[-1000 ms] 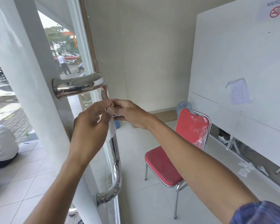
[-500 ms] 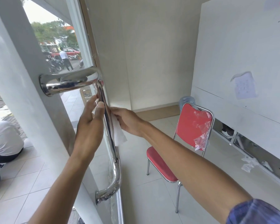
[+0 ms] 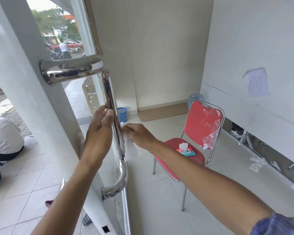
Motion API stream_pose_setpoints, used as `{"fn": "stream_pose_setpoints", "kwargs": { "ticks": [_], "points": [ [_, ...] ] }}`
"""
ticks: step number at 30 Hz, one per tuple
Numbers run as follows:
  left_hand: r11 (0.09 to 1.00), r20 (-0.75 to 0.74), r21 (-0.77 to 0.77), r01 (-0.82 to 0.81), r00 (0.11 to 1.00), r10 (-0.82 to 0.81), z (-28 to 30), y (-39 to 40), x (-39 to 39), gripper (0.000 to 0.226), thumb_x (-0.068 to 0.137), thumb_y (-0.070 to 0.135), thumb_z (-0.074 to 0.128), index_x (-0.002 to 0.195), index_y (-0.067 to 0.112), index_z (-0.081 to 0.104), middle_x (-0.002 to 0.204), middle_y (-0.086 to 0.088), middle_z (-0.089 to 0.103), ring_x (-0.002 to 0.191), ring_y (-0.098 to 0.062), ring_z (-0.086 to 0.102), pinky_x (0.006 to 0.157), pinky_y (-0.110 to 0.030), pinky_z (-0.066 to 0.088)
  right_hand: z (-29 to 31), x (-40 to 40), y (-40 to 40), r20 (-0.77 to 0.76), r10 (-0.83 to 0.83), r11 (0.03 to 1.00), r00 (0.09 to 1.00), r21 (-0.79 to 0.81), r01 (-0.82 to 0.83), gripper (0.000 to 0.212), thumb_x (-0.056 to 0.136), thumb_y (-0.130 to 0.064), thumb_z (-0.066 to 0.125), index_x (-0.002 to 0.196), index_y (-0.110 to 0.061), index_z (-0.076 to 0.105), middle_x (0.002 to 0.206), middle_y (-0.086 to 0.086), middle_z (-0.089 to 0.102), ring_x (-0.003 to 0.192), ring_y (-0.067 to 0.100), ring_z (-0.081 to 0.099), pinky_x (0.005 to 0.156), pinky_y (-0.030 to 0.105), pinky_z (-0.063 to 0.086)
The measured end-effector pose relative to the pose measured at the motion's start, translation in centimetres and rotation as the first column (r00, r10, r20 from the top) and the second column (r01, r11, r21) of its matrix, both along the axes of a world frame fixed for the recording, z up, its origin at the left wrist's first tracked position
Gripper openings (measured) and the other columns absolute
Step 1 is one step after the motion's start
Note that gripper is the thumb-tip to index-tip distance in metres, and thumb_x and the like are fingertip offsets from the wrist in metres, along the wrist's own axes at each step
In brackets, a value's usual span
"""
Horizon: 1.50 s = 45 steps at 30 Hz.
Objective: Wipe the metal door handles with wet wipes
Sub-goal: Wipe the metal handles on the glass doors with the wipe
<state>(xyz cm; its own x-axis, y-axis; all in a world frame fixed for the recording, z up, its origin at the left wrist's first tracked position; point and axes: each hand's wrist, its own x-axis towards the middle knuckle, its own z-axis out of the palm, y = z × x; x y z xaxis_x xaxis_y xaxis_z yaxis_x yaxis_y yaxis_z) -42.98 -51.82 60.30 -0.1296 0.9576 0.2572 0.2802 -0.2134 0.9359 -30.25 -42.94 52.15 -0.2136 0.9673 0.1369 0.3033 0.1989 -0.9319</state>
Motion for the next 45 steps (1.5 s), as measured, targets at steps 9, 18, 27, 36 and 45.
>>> {"fn": "stream_pose_setpoints", "kwargs": {
  "ticks": [9,18,27,36,45],
  "points": [
    [0.994,-0.025,-0.100,0.048,0.998,-0.050,-1.7,-0.8,-0.2,0.028,0.104,0.043,0.030,0.091,0.048,0.054,0.097,0.030,0.055,0.101,0.004,0.050,0.085,-0.019,0.034,-5.3,-0.1,-2.0,0.048,-0.146,0.988,0.988,0.061,0.143,0.007,0.083,-0.017,0.075,0.089,-0.012,0.074,0.097,0.000,0.077,0.092,0.012,0.072,0.093,0.034,0.054],
    [0.988,-0.022,-0.135,0.073,0.997,-0.077,-3.0,-1.5,-0.6,0.051,0.103,0.052,0.022,0.142,0.030,0.045,0.140,0.015,0.047,0.137,-0.010,0.041,0.115,-0.037,0.030,-4.8,-0.1,-3.8,0.073,-0.240,0.945,0.968,0.245,0.216,0.014,0.086,-0.023,0.074,0.097,-0.015,0.079,0.091,-0.001,0.078,0.083,0.007,0.072,0.083,0.026,0.056],
    [0.959,0.153,-0.266,0.100,0.986,-0.061,-4.6,-1.9,-0.8,0.063,0.101,0.057,0.018,0.147,0.020,0.039,0.140,0.013,0.047,0.137,-0.013,0.038,0.110,-0.032,0.026,-5.3,-0.1,-5.0,0.267,-0.247,0.774,0.931,0.633,0.024,0.020,0.090,-0.014,0.069,0.108,-0.013,0.076,0.100,0.005,0.077,0.081,0.021,0.071,0.074,0.033,0.057],
    [0.924,0.154,-0.378,0.068,0.988,-0.010,-6.6,-1.9,-1.1,0.063,0.101,0.058,0.018,0.151,0.022,0.034,0.158,0.001,0.033,0.147,-0.018,0.026,0.116,-0.036,0.018,-7.4,0.2,-4.6,0.645,-0.124,0.758,0.754,0.552,-0.348,0.038,0.090,-0.002,0.061,0.120,-0.024,0.071,0.111,-0.005,0.074,0.102,0.025,0.061,0.071,0.038,0.058],
    [0.909,0.179,-0.409,0.079,0.984,-0.005,-7.7,-3.5,-1.2,0.062,0.101,0.057,0.019,0.150,0.023,0.036,0.152,0.004,0.040,0.135,-0.011,0.036,0.102,-0.028,0.023,-9.2,-0.2,-7.0,0.475,-0.068,0.855,0.877,0.482,-0.194,0.028,0.094,-0.006,0.060,0.115,-0.018,0.074,0.111,0.005,0.075,0.092,0.022,0.068,0.084,0.023,0.049]
  ]
}}
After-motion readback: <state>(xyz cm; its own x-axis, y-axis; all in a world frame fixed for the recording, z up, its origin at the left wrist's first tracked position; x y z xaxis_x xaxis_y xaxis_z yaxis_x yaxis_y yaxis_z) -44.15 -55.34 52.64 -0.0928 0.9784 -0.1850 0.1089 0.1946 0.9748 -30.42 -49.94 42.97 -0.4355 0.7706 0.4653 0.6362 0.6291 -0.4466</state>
